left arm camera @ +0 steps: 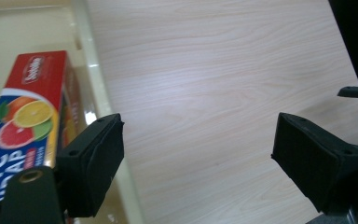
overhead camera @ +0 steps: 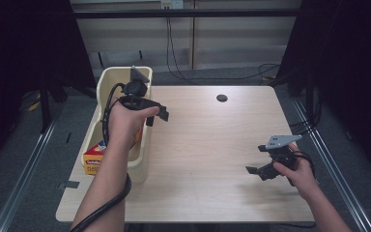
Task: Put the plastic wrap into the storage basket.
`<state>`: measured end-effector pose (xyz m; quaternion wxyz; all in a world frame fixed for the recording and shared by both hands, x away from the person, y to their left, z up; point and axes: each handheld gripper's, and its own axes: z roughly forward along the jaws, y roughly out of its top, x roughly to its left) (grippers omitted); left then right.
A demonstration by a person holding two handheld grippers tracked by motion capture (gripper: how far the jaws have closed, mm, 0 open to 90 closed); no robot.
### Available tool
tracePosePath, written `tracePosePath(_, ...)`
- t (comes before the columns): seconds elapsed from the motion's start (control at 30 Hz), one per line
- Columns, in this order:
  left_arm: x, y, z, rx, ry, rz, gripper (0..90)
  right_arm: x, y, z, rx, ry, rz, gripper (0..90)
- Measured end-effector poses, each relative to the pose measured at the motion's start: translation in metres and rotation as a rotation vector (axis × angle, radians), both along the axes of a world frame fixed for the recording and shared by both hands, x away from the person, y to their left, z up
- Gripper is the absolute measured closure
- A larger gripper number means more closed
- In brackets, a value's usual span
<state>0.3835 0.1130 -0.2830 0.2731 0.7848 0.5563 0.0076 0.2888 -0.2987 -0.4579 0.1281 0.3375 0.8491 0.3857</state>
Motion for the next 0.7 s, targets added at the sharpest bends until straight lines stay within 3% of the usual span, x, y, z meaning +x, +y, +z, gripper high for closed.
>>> tracePosePath(0.7, -0.003, -0.054, -0.025, -0.046, -0.030, -0.159, 10.5, -0.001, 0.000, -0.004, -0.005, 0.000, -0.007, 2.1)
